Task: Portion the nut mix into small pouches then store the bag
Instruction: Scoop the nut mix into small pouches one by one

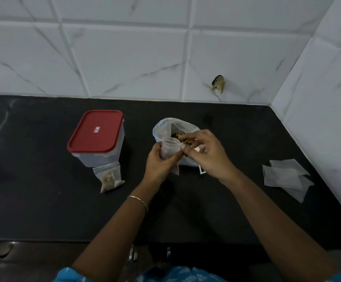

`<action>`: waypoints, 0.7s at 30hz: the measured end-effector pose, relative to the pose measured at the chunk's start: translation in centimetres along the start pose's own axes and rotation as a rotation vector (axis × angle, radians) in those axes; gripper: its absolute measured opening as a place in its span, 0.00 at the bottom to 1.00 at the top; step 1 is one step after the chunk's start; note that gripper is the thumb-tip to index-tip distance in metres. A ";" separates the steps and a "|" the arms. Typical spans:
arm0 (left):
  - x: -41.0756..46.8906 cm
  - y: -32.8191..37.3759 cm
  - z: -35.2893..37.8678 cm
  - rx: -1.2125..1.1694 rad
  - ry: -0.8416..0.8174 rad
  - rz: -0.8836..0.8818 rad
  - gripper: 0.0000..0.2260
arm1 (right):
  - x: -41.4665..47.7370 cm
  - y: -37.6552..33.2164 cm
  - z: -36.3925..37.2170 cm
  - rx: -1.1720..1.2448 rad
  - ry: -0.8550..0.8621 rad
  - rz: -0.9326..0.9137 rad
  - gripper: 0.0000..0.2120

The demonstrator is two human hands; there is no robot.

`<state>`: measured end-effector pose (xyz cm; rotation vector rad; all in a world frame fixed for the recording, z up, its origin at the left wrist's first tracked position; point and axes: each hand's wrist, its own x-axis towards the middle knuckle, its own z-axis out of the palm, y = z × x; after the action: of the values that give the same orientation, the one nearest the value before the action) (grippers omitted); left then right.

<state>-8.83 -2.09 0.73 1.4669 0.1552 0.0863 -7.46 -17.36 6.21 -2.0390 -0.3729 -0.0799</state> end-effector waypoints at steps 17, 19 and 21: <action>0.1 4.2 -1.9 0.175 -0.349 -0.017 0.27 | 2.4 -3.5 -2.8 -0.401 -0.222 -0.216 0.07; 0.1 4.5 -2.1 0.249 -0.309 0.035 0.23 | 2.5 -3.6 -3.0 -0.394 -0.186 -0.269 0.06; 0.2 4.3 -2.2 0.254 -0.278 0.064 0.20 | 2.7 -3.7 -3.4 -0.357 -0.112 -0.307 0.04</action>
<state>-8.84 0.54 4.78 1.7205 -0.1112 -0.0896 -5.61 -18.06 11.56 -2.3266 -0.7879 -0.2355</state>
